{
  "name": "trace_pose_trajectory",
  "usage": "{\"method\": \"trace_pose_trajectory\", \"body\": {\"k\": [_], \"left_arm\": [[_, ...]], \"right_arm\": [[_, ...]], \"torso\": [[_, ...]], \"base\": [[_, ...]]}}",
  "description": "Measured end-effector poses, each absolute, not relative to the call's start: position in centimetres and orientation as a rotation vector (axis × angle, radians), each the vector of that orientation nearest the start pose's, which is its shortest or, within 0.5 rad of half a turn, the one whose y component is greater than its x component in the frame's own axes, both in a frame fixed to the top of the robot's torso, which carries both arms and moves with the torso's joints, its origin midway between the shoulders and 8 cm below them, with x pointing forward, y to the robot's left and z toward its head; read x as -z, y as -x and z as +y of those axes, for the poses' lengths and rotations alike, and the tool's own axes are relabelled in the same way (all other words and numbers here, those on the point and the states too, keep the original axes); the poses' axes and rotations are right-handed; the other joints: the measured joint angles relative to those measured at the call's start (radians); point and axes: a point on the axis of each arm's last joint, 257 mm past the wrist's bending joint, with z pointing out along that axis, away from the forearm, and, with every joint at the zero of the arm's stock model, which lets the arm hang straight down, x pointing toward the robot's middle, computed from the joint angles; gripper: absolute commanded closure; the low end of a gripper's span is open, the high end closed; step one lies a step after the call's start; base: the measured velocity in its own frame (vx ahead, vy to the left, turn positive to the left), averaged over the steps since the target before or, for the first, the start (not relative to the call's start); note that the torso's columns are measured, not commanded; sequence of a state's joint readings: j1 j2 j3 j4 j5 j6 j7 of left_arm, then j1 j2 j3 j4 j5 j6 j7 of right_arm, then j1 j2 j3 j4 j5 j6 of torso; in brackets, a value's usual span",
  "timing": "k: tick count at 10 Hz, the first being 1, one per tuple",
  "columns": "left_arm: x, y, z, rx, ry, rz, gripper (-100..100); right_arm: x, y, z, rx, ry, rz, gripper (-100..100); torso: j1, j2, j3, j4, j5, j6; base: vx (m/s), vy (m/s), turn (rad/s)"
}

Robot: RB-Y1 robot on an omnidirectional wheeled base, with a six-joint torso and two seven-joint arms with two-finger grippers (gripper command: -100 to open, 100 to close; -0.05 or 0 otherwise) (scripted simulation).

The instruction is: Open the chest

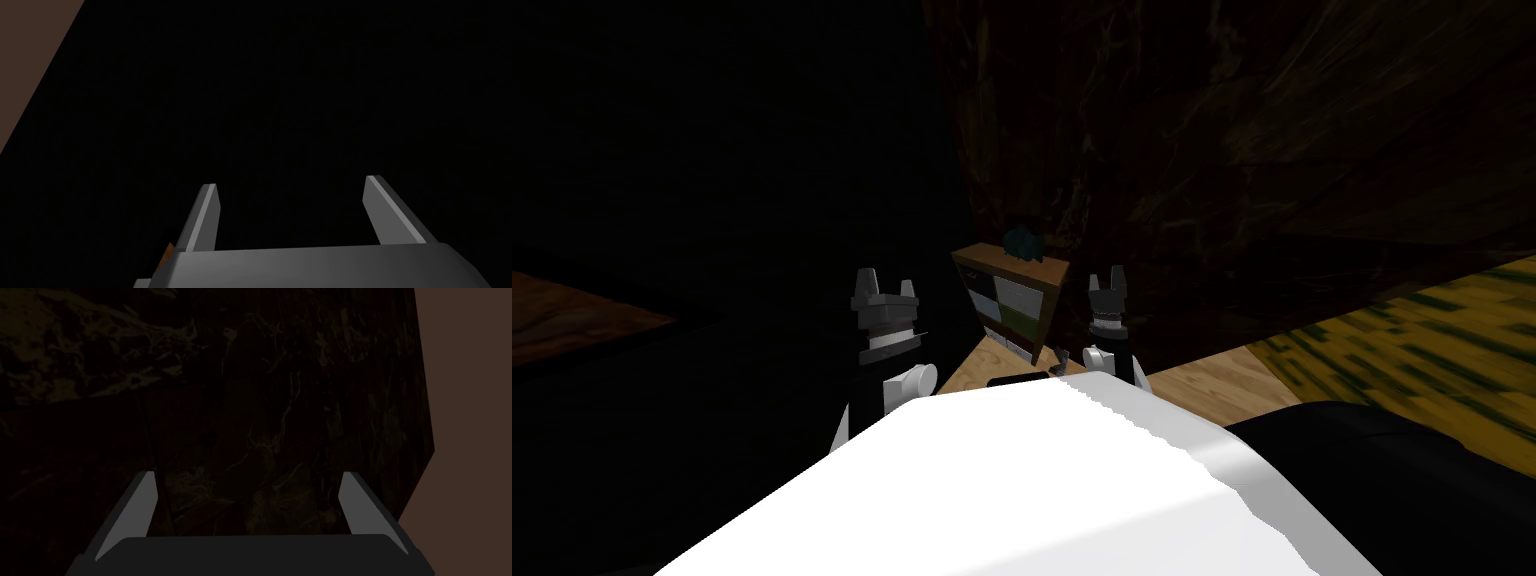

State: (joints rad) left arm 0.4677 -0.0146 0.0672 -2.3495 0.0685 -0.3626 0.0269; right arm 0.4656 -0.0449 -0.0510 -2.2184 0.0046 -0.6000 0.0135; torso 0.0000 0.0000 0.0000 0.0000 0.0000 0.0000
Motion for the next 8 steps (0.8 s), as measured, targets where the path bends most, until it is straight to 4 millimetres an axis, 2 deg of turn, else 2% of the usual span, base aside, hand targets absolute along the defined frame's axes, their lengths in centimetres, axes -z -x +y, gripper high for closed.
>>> {"method": "trace_pose_trajectory", "body": {"k": [2, 8], "left_arm": [[-4.08, -34.84, 30.70, 1.311, 0.742, 0.572, 0], [-4.09, -34.83, 30.70, 1.311, 0.742, 0.571, 0]], "right_arm": [[-2.81, -33.91, -28.67, -1.265, -0.554, 0.602, 0], [-2.82, -33.90, -28.67, -1.266, -0.554, 0.602, 0]], "torso": [[0.000, 0.104, -0.209, 0.105, 0.000, 0.000], [0.000, 0.544, -1.087, 0.544, 0.000, 0.000]], "base": [[0.000, 0.000, 0.000], [0.000, 0.000, 0.000]]}}
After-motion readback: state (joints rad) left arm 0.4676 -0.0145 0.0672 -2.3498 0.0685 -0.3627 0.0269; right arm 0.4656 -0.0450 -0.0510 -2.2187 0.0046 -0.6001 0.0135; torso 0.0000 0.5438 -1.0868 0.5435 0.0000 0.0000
